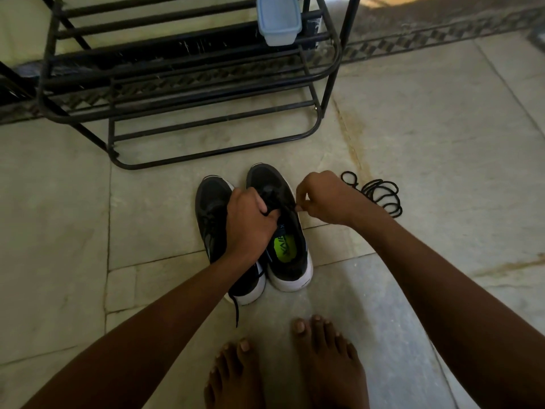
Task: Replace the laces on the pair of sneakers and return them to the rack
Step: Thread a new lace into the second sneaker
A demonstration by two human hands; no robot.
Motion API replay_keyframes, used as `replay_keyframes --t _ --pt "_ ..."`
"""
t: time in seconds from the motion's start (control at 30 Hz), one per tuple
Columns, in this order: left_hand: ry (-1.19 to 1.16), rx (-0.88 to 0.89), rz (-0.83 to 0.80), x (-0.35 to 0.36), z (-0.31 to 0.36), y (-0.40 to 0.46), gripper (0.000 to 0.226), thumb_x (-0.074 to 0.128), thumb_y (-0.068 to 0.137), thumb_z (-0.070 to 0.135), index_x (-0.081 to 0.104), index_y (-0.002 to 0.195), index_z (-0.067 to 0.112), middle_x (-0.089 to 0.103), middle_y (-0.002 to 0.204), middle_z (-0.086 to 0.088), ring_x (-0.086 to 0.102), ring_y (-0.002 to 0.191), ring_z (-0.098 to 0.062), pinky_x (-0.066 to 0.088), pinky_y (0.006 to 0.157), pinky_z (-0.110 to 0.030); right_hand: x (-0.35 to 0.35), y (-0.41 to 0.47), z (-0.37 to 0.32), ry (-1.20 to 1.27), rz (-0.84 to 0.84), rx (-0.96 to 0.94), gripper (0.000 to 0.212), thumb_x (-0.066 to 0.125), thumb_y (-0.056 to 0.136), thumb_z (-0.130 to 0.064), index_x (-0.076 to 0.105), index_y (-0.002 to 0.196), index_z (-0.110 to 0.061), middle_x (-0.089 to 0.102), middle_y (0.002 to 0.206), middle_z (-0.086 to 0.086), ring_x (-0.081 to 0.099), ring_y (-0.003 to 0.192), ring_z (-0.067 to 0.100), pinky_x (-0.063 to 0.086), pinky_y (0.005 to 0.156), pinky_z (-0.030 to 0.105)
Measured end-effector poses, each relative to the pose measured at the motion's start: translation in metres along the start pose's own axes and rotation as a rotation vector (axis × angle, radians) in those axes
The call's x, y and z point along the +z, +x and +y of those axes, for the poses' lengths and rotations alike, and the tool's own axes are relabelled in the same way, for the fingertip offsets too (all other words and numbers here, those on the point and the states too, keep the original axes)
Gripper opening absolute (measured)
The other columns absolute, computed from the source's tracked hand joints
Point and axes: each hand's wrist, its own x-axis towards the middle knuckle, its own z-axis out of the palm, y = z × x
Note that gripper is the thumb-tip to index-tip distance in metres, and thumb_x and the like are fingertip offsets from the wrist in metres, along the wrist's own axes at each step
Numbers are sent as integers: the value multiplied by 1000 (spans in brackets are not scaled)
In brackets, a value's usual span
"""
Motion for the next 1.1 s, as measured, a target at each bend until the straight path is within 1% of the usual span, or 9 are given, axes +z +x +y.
replay_keyframes --t 0.17,0.23,0.3,0.43,0.57,0.63,0.73,0.93,1.1 --pt "-11 -14 -16 0 -1 2 35 85 74 11 50 77 16 53 88 -1 47 71 -7 30 58 -16 -9 -8 -7 522 479 -97 9 55 100 -8 60 93 -9 62 96 8 59 89 16 47 80 25" --pt "-29 -6 -16 0 -3 3 37 86 72 10 50 80 16 53 88 0 50 71 -8 34 58 -17 -13 -12 -12 1033 478 -41 16 43 106 -8 53 93 -9 67 93 10 68 95 23 56 90 33" --pt "-54 1 -23 1 -5 5 39 87 71 11 51 85 16 55 89 -1 54 73 -11 38 59 -19 -14 -14 -12 1259 379 -4 18 36 109 -10 46 95 -9 61 76 11 66 75 31 62 79 44" --pt "-57 9 -47 2 -5 6 40 86 72 14 51 92 18 56 87 0 56 75 -10 37 60 -17 -8 -8 7 487 262 -103 16 49 106 -21 44 94 -12 51 67 -2 47 56 13 49 57 36" --pt "-53 7 -45 2 -4 6 36 82 74 17 52 94 19 56 88 -1 57 78 -14 39 62 -18 -6 -2 12 -9 -25 -255 17 68 94 -27 65 109 -19 63 93 -4 60 84 14 55 78 39" --pt "-52 5 -52 1 -3 6 34 81 75 17 53 94 18 57 89 -3 57 79 -14 39 63 -18 -5 -2 10 -67 -60 -288 22 68 94 -21 74 114 -15 72 95 0 67 86 17 56 80 38" --pt "-52 -3 -53 1 -3 6 33 81 75 18 54 94 18 57 88 -3 57 78 -14 38 63 -16 -6 -4 10 -18 112 -328 17 65 96 -19 78 96 -9 75 84 6 66 73 20 53 75 38" --pt "-59 -13 -49 1 -3 5 34 82 74 19 54 93 19 58 87 -1 59 76 -12 43 63 -18 -3 -18 2 200 212 -279 20 61 101 -18 72 88 -8 67 73 -4 58 66 10 37 62 9" --pt "-62 -19 -100 -5 3 2 39 82 74 21 53 99 22 57 100 -1 57 87 -12 40 67 -16 4 -22 5 294 219 -177 17 64 99 -22 71 85 -14 63 69 -10 59 64 8 47 63 24"
